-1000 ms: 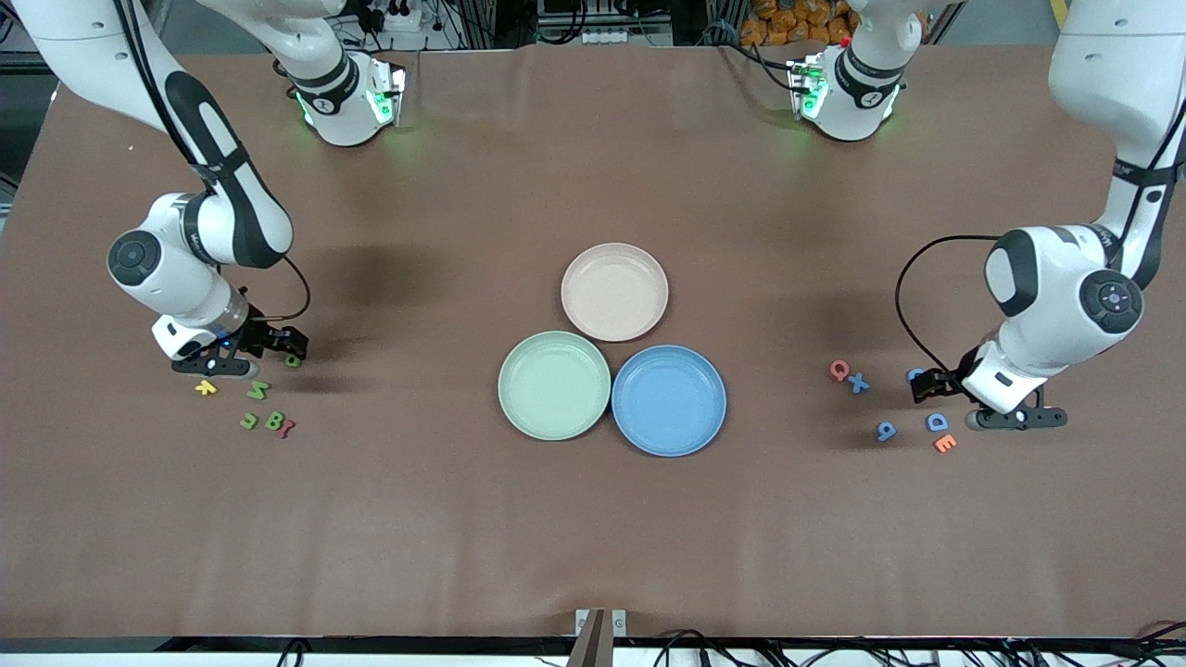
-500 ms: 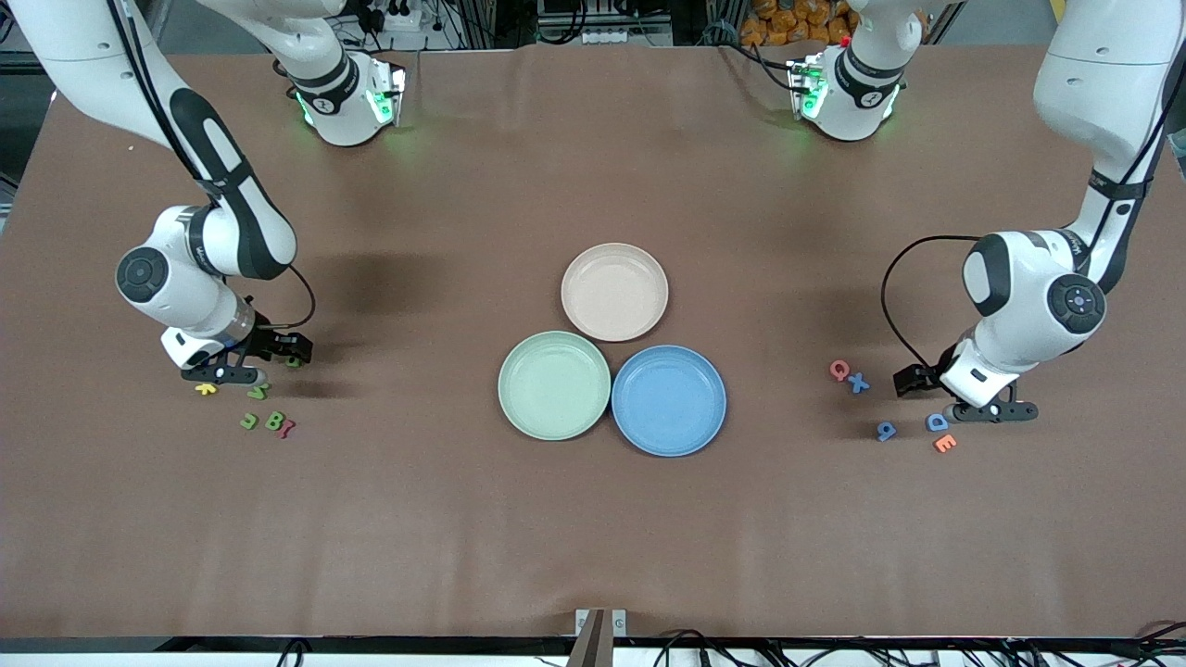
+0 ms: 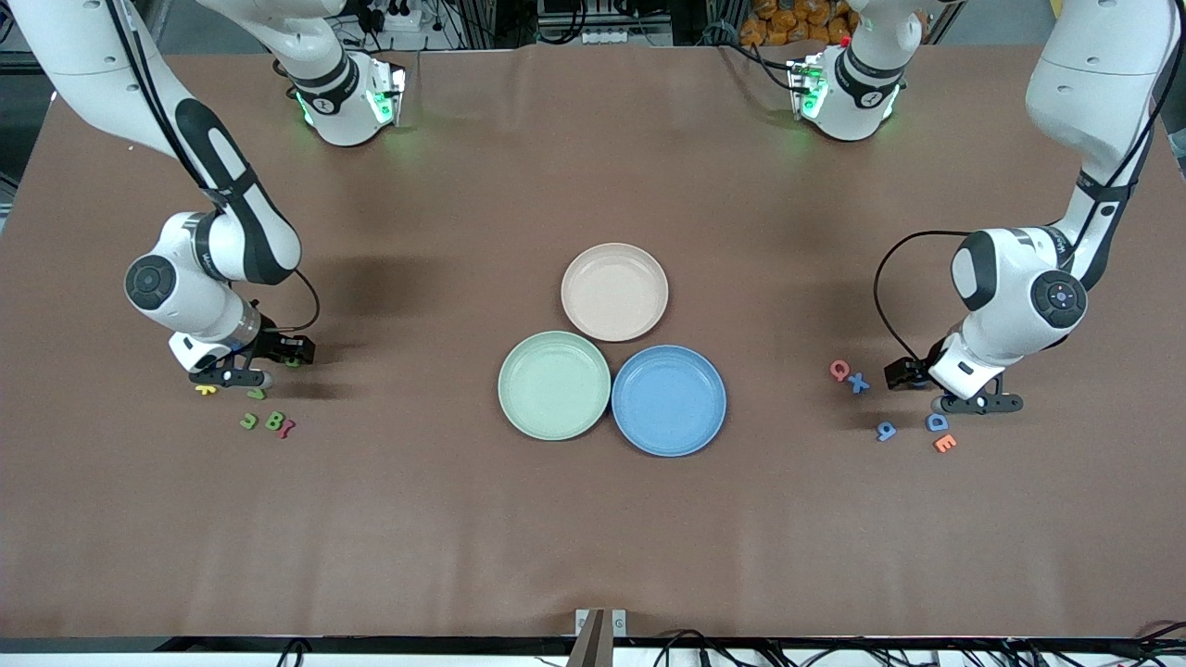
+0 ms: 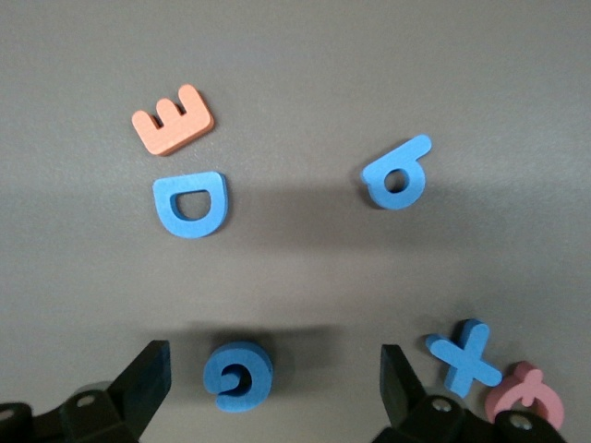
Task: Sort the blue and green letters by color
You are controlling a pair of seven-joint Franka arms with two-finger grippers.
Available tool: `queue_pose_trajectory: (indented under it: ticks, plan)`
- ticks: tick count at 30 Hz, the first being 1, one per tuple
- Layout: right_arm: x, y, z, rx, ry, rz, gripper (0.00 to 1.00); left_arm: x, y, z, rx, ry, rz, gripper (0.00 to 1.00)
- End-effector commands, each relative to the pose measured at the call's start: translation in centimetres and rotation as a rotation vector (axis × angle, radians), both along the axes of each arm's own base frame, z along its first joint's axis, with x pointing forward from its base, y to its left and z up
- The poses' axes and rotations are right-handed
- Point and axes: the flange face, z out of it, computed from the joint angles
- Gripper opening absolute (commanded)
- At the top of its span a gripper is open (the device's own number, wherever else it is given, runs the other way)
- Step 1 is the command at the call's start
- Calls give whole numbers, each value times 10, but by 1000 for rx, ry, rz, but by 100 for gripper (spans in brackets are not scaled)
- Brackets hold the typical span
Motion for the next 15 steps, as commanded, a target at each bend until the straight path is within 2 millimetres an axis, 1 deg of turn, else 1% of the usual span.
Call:
queue_pose_trajectory:
  ticks: [1, 6, 12, 15]
  plan:
    - [6, 2, -2, -3, 4, -8, 64, -5, 8, -7, 1, -9, -9, 100]
    - [6, 2, -3, -3, 4, -8, 59, -7, 12, -11, 0, -10, -1, 100]
    - [6, 2, -3, -4, 6, -6, 46, -10, 13, -13, 0, -4, 1, 100]
    - [5, 4, -4, -4, 7, -2, 42, -13, 14, -13, 0, -1, 4, 100]
